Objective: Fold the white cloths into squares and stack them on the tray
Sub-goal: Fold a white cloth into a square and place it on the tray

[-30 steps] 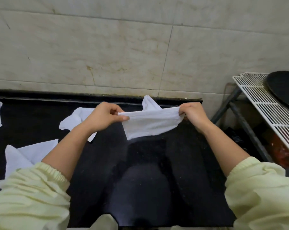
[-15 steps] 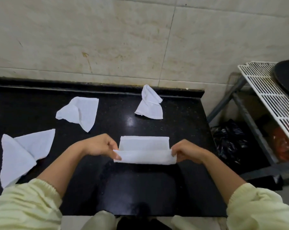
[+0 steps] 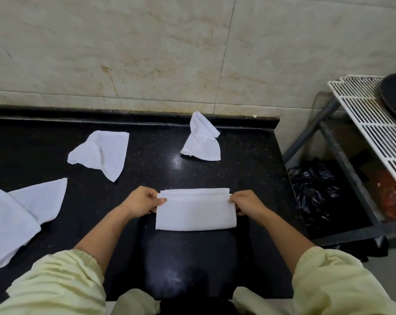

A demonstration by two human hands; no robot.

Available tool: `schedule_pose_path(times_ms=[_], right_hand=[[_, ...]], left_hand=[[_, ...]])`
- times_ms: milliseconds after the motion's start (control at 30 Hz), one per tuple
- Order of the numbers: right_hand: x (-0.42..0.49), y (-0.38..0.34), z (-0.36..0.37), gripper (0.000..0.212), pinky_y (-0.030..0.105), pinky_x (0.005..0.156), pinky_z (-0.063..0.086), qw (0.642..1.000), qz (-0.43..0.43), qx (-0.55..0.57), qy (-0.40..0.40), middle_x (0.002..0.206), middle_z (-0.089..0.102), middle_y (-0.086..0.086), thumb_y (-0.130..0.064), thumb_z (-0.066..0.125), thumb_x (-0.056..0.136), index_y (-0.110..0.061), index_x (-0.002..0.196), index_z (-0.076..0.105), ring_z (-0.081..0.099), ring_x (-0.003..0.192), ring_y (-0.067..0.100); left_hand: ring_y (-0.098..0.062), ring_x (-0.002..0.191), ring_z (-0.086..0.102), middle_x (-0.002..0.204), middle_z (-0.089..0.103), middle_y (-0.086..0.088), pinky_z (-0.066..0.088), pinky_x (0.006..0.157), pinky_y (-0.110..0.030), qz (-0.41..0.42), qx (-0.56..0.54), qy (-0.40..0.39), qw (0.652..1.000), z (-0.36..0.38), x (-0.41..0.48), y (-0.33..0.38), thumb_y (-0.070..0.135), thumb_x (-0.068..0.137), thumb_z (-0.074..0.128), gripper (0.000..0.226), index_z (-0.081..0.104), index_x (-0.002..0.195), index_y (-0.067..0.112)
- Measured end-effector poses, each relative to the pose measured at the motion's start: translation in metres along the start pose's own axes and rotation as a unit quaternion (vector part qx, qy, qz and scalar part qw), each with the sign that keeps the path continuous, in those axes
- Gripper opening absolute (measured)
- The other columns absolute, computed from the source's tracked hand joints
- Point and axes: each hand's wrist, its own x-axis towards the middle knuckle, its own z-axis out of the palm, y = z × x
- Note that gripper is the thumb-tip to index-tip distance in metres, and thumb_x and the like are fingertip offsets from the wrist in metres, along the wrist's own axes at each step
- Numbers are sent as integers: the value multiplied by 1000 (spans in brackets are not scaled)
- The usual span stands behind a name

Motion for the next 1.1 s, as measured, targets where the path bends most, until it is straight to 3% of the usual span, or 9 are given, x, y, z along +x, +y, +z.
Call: schedule_pose_path(times_ms=[100,200,400,633,833,967,1100], right_hand=[[12,3,7,21,29,62,39,997,-15,-51,51,68,48,5,-17,55,88,-10,68,54,46,68,17],[17,2,11,22,26,56,35,991,-32,-101,78,69,53,1,-17,53,93,-3,78,63,46,65,12],[23,3,15,22,25,59,41,987,-51,-108,104,74,60,1,-21,53,96,-3,89,65,52,68,12],[25,5,17,20,26,63,44,985,-64,-112,115,80,63,3,-25,52,97,-10,88,62,56,73,14],[25,7,21,19,33,69,49,969,-48,-183,160,88,56,-1,-34,58,94,-15,93,54,57,80,17],[4,12,24,15,29,65,47,946,-145,-213,194,92,50,-5,-30,58,94,-17,90,52,53,76,13],[-20,32,30,17,26,68,47,927,-226,-278,108,90,49,-7,-32,58,95,-16,89,59,51,78,9]], left_hand=[[-19,66,62,68,66,-6,47,66,-30,-7,55,68,996,12,9,-4,28,88,67,34,52,64,10],[-25,70,61,71,64,-10,47,66,-33,-18,61,102,993,21,17,-6,30,90,64,34,51,67,10],[-16,58,45,61,48,0,35,54,-28,-22,81,136,987,27,26,-5,29,92,60,37,43,64,11],[-20,65,51,66,53,-1,37,57,-30,-18,72,153,985,29,33,-9,32,94,57,33,46,69,14],[-22,83,60,87,59,-1,47,69,-34,-11,74,177,981,36,31,-15,36,91,61,22,52,96,16],[-17,80,57,103,45,3,49,68,-35,26,66,211,975,42,11,-19,45,83,69,42,45,108,20],[-7,77,54,99,41,7,47,63,-28,62,71,178,979,54,-14,-31,51,74,75,54,40,108,28]])
